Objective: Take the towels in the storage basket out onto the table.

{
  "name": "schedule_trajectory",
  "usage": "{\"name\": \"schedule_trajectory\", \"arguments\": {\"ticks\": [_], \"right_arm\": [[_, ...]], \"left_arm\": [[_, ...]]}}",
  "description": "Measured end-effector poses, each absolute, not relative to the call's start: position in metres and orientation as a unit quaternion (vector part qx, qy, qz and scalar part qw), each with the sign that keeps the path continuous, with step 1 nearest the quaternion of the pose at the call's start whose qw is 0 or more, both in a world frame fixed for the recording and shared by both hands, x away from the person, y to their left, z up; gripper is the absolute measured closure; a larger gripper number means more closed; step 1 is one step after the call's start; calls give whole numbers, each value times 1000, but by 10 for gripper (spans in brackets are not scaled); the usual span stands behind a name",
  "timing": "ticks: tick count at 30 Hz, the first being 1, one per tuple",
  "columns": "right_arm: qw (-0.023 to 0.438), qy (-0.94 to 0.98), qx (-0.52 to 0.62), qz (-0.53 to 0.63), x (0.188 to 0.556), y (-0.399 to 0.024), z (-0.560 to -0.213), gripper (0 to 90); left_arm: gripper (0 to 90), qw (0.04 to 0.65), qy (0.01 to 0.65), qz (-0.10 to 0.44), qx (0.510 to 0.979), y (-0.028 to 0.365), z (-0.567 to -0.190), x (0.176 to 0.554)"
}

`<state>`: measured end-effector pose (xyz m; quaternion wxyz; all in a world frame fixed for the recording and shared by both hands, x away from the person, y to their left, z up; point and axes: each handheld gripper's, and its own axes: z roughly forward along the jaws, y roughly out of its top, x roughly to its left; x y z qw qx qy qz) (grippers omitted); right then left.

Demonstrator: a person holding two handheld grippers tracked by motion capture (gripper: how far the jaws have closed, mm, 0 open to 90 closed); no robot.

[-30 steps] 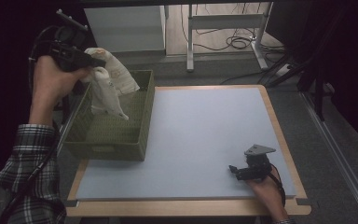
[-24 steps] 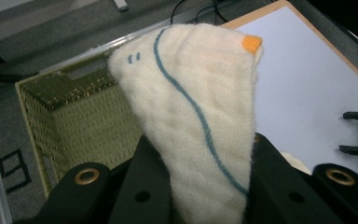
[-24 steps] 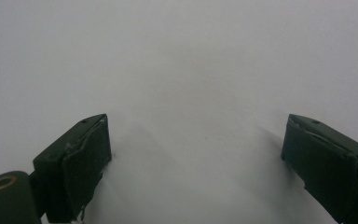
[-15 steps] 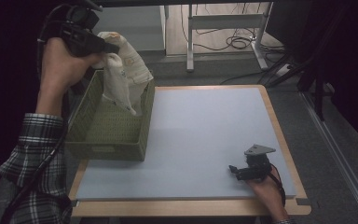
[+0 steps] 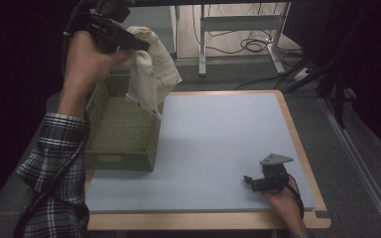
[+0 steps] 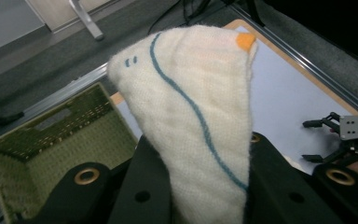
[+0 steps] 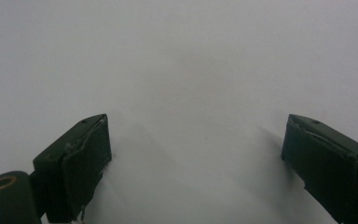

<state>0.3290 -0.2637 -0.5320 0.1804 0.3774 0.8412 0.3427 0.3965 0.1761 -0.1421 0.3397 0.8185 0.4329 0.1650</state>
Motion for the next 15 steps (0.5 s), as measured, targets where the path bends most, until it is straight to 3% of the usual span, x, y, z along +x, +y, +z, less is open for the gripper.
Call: {"name": "schedule_trajectory", "arguments": {"ticks": [15], "right_arm": [[180, 841, 378, 343, 329, -264, -532, 82]], "left_arm": [[823, 346, 380, 122, 849, 112, -173, 422]]}}
